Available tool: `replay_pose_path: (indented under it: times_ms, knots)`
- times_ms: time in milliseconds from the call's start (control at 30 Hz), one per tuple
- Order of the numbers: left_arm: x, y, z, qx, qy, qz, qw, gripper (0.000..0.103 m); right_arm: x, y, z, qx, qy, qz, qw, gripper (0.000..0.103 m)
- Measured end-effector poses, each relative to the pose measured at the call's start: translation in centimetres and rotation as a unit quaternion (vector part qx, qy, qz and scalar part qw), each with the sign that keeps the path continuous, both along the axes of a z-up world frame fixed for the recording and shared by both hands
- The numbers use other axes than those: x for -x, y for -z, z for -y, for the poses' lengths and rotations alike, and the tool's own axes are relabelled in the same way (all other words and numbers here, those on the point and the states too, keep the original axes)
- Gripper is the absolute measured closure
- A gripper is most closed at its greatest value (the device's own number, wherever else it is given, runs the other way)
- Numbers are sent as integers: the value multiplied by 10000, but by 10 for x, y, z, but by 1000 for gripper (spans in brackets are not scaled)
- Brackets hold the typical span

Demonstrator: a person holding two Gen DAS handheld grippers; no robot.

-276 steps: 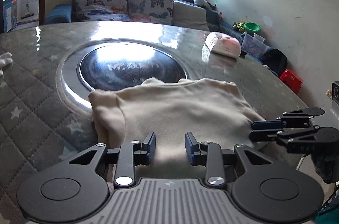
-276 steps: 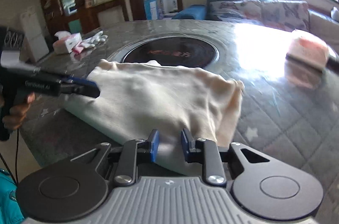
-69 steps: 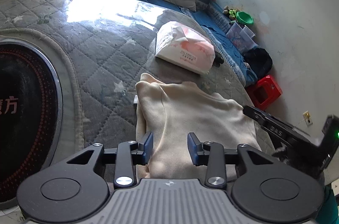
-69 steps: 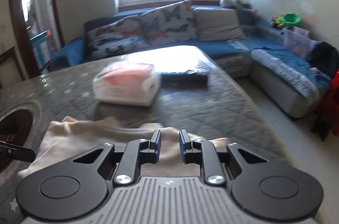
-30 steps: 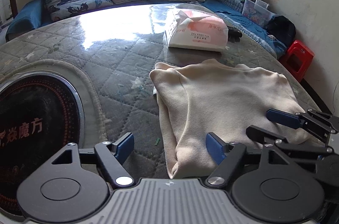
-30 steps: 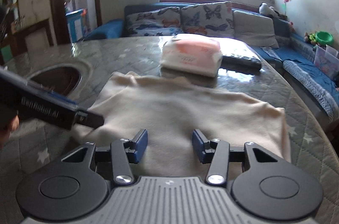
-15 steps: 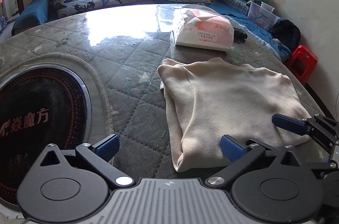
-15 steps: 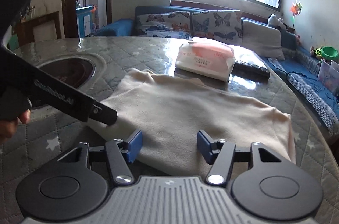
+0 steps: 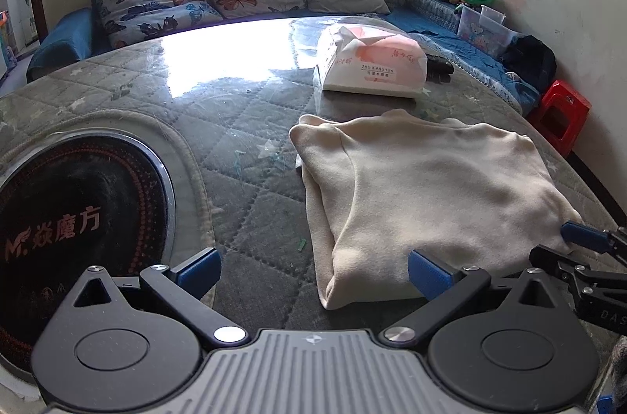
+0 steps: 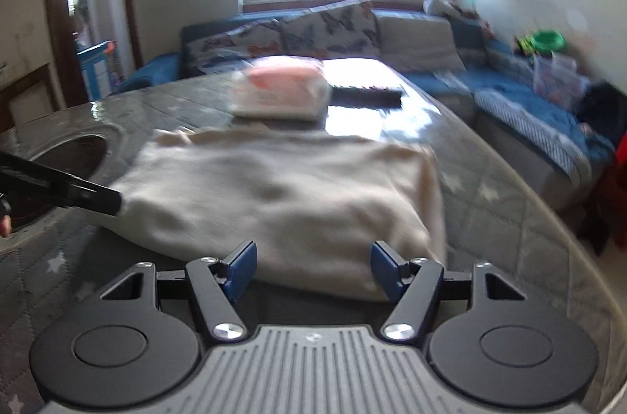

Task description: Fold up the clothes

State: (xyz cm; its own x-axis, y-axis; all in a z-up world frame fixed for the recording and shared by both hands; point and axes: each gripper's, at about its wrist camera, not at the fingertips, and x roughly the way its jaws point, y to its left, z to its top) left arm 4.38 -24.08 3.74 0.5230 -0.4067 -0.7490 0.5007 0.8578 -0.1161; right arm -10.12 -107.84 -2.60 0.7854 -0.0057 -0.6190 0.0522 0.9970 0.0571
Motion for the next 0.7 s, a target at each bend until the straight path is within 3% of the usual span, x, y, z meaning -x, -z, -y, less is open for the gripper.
replay_pose_path:
  times_ms: [367,600,700]
  knots:
    - [4,-5,1,-30,-20,72,10000,0,-1,-12,19,-150,220,318,9991,36]
    - [6,-4,1,-117,-33,38,9999,0,-5,1,28,-246,298,129,9992,36]
    - [6,-3,0,-108,-23,21,9999,0,3,-5,25,-273,272,236,9990,31]
